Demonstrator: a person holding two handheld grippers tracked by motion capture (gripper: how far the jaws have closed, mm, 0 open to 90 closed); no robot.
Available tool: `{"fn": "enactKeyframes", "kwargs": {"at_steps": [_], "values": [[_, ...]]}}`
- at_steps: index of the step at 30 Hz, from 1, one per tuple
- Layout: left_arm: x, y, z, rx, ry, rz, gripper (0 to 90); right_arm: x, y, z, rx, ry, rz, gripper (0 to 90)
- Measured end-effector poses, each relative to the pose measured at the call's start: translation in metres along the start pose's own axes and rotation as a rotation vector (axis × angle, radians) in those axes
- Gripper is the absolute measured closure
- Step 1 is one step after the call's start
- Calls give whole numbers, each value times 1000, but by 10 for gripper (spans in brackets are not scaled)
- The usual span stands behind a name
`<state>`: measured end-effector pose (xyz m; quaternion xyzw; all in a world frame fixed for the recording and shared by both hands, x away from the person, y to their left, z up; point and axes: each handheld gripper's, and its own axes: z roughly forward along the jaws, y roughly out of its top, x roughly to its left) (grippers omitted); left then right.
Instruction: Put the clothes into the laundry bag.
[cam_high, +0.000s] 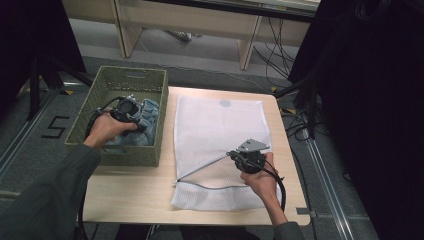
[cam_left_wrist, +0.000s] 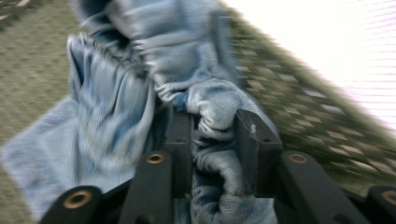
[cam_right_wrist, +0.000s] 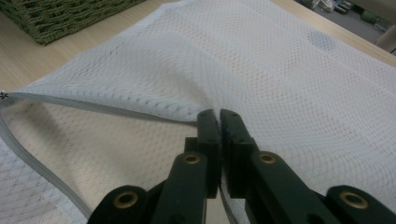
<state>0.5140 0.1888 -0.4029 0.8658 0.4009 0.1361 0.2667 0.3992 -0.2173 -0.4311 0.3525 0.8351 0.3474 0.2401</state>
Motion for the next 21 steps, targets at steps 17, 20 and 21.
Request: {"fn": "enactKeyframes", "kwargs": {"at_steps": [17, 20, 21], "values": [[87, -4, 5, -75, 247, -306, 738, -4, -1, 3, 2, 8, -27, 882], [83, -3, -1, -74, 233, -303, 552, -4, -2, 4, -11, 1, -23, 882], [81, -3, -5, -98, 225, -307, 479, -4, -2, 3, -2, 6, -24, 882]]}}
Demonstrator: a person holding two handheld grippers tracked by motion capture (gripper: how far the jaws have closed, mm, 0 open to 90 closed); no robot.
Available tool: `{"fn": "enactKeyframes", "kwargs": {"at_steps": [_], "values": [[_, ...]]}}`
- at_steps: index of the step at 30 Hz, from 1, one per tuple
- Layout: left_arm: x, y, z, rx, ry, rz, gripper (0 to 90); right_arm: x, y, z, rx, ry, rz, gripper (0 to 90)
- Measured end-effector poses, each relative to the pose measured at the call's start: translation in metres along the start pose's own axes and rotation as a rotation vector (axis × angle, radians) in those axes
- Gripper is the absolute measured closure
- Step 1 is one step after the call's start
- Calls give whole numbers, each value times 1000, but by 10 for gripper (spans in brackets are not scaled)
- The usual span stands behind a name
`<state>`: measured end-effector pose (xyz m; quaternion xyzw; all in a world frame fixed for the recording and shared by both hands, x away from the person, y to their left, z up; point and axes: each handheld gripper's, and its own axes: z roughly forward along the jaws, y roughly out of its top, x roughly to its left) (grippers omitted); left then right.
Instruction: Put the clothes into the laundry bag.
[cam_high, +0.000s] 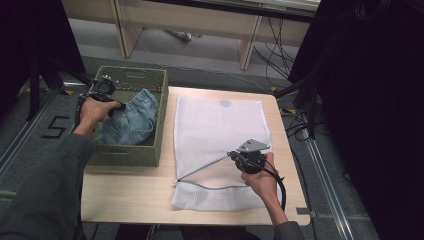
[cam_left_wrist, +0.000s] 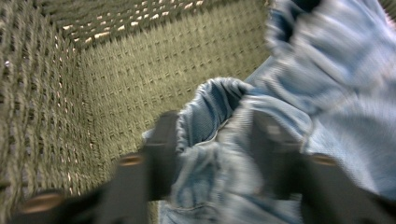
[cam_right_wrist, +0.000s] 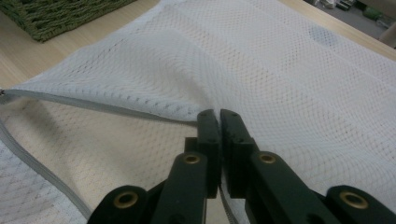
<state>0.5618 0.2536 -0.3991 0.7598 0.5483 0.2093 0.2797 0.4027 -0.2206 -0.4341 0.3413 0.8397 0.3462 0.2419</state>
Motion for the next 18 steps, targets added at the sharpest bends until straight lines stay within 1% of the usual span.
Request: {"fn": "enactKeyframes", "kwargs": {"at_steps": [1, 2, 3, 4, 5, 6, 7, 8, 9, 10, 11, 13, 14, 15, 16, 17, 18], "values": [[-2, 0, -6, -10, -15, -3, 426, 0, 0, 0, -2, -1, 2, 882], [-4, -1, -12, -16, -39, -13, 374, 0, 0, 0, -3, 0, 5, 882], [-6, -1, -17, -14, -69, -16, 340, 2, 0, -1, 10, 3, 30, 882], [-8, -2, -24, -6, -98, -13, 309, 2, 0, -1, 10, 2, 30, 882], [-8, -2, -24, -6, -98, -13, 282, 2, 0, -1, 19, 6, 31, 882], [-11, -3, -33, -1, -115, 3, 282, 2, 0, -1, 19, 6, 31, 882], [-18, -6, -48, 11, -109, 51, 270, 2, -1, 0, 7, -2, 33, 882], [-22, -9, -54, 18, -110, 67, 250, 2, -1, 0, 13, 2, 32, 882], [-22, -9, -54, 18, -110, 67, 237, 2, -1, -1, 13, 3, 29, 881], [-29, -16, -67, 38, -125, 87, 223, 2, -1, -1, 13, 0, 32, 881], [-32, -20, -69, 47, -131, 91, 203, 2, -1, -1, 12, -1, 33, 881], [-36, -27, -69, 95, -159, 111, 198, 2, -1, -1, 13, -1, 32, 881], [-36, -27, -69, 95, -159, 111, 210, 2, -1, -1, 13, -1, 32, 881], [-39, -30, -64, 120, -160, 122, 210, 2, -1, 0, 12, -4, 31, 881], [-41, -32, -58, 125, -155, 119, 207, 4, 0, 0, 19, -5, 28, 882], [-43, -31, -49, 173, -148, 122, 204, 4, 0, 1, 12, -10, 19, 881], [-45, -31, -42, 187, -147, 119, 187, 3, 0, 1, 7, -15, 0, 881]]}}
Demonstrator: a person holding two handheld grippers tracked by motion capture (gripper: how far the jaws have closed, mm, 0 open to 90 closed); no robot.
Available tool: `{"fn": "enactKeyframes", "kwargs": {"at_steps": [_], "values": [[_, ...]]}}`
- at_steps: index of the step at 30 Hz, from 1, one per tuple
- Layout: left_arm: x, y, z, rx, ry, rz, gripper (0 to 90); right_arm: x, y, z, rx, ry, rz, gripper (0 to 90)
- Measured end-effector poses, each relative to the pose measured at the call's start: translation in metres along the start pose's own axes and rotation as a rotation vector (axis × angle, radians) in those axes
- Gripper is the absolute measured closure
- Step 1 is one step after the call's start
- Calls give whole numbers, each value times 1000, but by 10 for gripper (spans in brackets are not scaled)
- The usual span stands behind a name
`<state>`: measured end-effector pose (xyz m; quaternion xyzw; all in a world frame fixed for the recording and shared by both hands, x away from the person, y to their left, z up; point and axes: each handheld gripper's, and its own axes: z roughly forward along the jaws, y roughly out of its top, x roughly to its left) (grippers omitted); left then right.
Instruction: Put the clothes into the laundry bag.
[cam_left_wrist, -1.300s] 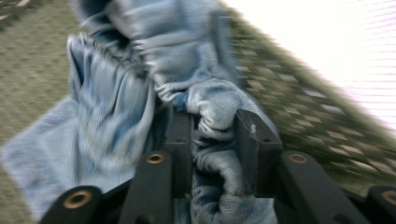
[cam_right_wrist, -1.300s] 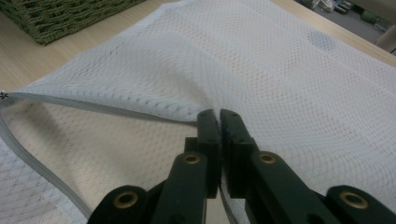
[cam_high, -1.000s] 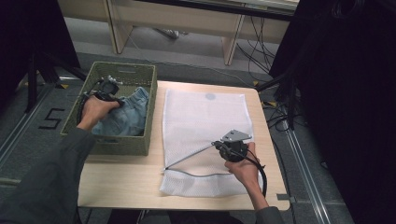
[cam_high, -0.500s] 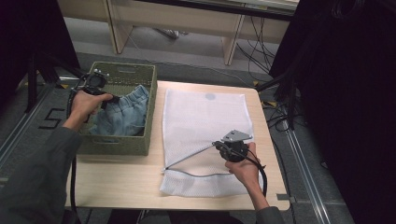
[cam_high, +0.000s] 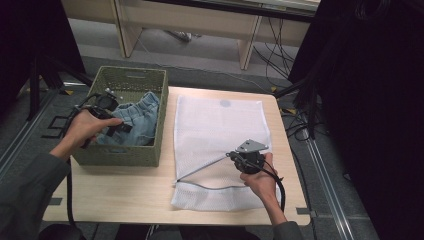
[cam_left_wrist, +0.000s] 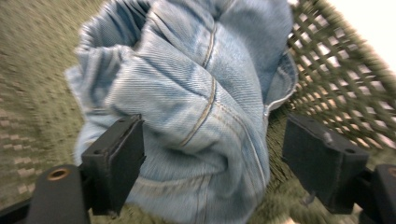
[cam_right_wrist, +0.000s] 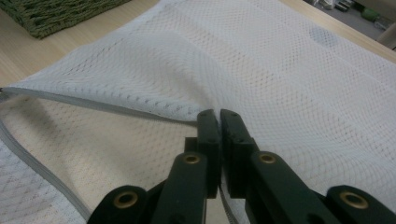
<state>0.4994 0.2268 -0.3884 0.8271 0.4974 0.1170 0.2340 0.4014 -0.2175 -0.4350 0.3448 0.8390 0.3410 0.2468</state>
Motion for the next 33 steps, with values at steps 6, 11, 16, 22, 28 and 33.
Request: {"fn": "enactKeyframes", "kwargs": {"at_steps": [6, 11, 16, 22, 28, 33], "values": [[2, 17, 36, 63, 87, 129, 522, 1, -1, 2, 12, 7, 3, 882], [21, 27, 57, 39, 233, 133, 676, 1, -2, 2, 17, 10, 6, 882], [48, 27, 63, -18, 263, -6, 692, 2, -2, 3, 7, 4, -5, 882], [55, 21, 52, -38, 152, -97, 587, 1, -2, 3, 13, 11, -4, 881], [50, 13, 32, -26, 84, -125, 264, 2, -3, 3, 18, 14, 2, 881], [54, -2, 14, 35, 115, -185, 188, 3, -3, 3, 33, 25, 10, 881]]}}
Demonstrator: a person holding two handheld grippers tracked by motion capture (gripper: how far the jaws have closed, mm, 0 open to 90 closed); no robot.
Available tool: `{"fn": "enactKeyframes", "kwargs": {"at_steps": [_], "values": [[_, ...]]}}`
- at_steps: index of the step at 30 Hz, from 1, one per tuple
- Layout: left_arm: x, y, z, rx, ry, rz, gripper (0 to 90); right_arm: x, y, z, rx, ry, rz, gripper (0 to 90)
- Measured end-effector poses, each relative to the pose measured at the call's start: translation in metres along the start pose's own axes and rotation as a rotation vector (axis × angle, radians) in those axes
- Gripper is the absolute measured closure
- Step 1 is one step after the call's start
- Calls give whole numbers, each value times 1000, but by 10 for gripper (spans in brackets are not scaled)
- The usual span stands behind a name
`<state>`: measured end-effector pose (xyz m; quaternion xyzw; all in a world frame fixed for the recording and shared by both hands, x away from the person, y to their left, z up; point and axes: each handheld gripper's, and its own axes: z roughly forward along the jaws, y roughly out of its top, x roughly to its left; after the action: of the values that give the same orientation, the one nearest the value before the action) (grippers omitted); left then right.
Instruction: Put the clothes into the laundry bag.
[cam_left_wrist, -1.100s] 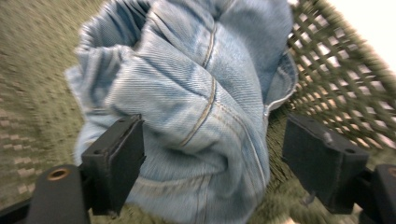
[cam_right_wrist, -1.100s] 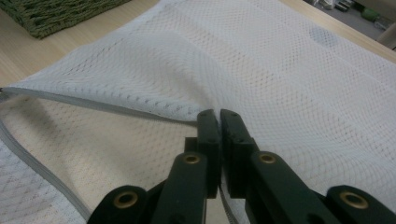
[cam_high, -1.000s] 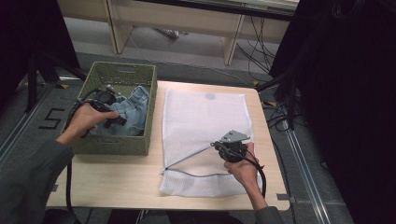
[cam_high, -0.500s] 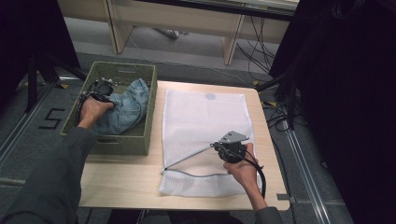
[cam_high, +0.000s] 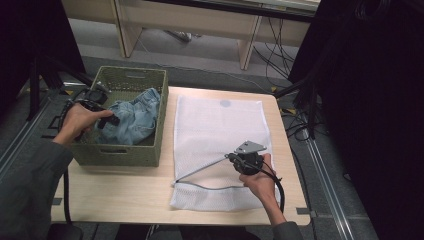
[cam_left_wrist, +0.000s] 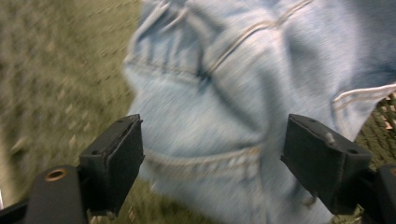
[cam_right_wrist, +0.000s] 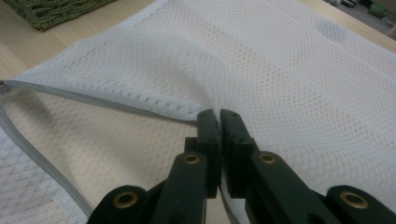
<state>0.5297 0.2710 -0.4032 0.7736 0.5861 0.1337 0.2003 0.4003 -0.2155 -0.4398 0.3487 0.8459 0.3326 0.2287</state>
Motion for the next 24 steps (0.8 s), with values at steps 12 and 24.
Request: {"fn": "enactKeyframes", "kwargs": {"at_steps": [12, 24], "values": [[-9, 9, 39, 142, -53, 38, 132, 0, 0, 2, -14, -5, -12, 879], [-48, 12, 71, 109, -49, 134, 0, 0, 1, 4, -18, -7, -26, 879]]}}
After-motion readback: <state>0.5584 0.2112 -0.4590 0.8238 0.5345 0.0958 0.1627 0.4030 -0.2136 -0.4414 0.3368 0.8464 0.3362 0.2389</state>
